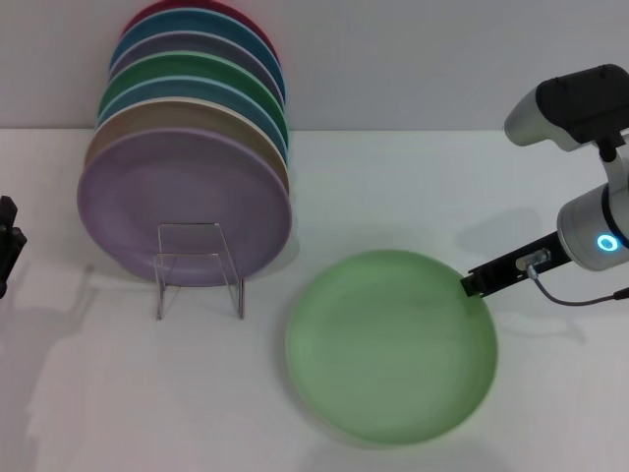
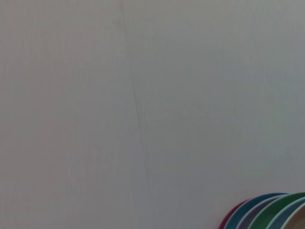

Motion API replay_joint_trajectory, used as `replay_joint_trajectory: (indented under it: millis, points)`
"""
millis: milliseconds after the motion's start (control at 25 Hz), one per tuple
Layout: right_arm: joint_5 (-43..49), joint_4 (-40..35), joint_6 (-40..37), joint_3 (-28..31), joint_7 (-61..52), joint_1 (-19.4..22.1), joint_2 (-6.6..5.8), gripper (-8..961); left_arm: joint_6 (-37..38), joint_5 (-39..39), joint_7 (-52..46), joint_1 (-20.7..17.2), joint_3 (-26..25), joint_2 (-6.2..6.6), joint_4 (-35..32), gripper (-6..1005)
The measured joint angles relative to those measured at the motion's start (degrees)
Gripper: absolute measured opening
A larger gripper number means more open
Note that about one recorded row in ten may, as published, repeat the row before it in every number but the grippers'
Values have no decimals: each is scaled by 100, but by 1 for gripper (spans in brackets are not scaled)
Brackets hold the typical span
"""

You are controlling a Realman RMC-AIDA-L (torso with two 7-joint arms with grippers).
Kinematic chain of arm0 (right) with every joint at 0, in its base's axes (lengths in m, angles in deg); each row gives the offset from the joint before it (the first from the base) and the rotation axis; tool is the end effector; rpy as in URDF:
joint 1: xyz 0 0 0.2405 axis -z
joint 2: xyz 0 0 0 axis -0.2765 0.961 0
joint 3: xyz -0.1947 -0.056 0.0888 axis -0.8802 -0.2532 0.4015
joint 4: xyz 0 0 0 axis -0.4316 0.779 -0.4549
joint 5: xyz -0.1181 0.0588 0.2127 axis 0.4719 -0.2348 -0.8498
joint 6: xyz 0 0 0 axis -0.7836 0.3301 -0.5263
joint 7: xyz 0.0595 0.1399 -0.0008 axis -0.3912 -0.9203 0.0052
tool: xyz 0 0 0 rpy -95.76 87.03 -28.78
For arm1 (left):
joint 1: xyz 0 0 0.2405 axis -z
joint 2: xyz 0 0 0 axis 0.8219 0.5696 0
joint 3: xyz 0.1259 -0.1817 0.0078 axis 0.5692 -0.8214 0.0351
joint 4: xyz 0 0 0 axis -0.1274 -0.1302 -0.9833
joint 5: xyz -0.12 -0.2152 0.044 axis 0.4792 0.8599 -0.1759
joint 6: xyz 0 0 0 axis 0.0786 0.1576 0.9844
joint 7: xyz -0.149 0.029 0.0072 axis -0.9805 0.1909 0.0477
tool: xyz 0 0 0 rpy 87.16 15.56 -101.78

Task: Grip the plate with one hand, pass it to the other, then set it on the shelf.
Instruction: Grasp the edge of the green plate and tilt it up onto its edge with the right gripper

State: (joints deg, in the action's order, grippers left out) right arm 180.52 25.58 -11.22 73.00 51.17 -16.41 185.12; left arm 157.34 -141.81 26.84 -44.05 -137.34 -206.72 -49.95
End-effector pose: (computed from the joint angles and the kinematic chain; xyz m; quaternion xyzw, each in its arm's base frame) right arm 0.1769 0.3987 0.0092 -0.8578 0.4466 -0.0964 0.2355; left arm -0.3320 0.2715 0.0045 -0.6611 -0.1090 -0.3193 0.6702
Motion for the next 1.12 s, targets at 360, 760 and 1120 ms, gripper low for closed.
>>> replay_joint_trajectory:
  millis: [360, 760, 1120]
  points:
    - [52, -221, 4, -45, 13, -19, 5, -1, 5, 0, 0, -4, 8, 0, 0, 833]
    - [110, -161, 112, -116, -36, -70, -2, 13, 6, 0, 0, 10, -4, 0, -2, 833]
    - [243, 139, 124, -365, -113, -27, 9, 39, 5, 0, 0, 19, 7, 0, -20, 833]
